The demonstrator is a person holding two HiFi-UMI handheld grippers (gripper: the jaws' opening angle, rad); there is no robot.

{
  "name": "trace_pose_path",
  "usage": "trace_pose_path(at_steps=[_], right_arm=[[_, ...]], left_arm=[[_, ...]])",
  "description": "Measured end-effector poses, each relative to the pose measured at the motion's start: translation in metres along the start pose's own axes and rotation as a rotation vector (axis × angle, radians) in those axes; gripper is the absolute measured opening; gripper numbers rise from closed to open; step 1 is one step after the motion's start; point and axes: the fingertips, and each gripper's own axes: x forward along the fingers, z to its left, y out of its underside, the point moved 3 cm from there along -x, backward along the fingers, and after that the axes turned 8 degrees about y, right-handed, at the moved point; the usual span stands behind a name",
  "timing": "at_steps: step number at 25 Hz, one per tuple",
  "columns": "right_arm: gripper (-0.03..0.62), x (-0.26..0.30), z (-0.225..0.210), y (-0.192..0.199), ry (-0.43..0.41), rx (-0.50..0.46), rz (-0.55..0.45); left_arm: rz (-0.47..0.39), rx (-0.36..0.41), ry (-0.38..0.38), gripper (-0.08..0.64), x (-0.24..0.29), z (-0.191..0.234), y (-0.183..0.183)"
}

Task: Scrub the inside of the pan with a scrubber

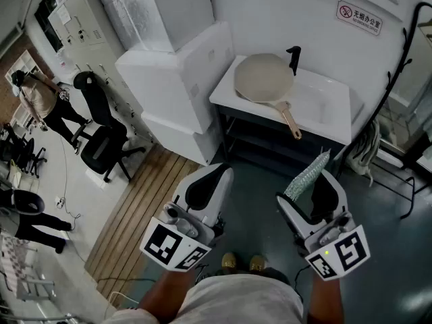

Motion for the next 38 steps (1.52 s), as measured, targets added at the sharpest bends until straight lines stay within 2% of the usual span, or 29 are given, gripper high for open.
trace_pose_path(at_steps=[17,31,38], right_arm=[[0.351,0.026,0.008,-0.001,0.011,0.018,-0.015],[0.351,0.058,0.022,0.003,0.072,-0.042,0.002],[0.351,0.071,0.019,0.005,0.078,-0.061,0.011]], left_arm=[[-0.015,0.006,0.019,0.017,-0.005,0.031,-0.006],[-0.018,0.014,0.077,0.017,-0.016,0.075,-0.003],[-0.032,0.009,0.067,0.017,-0.016,0.094,-0.004]])
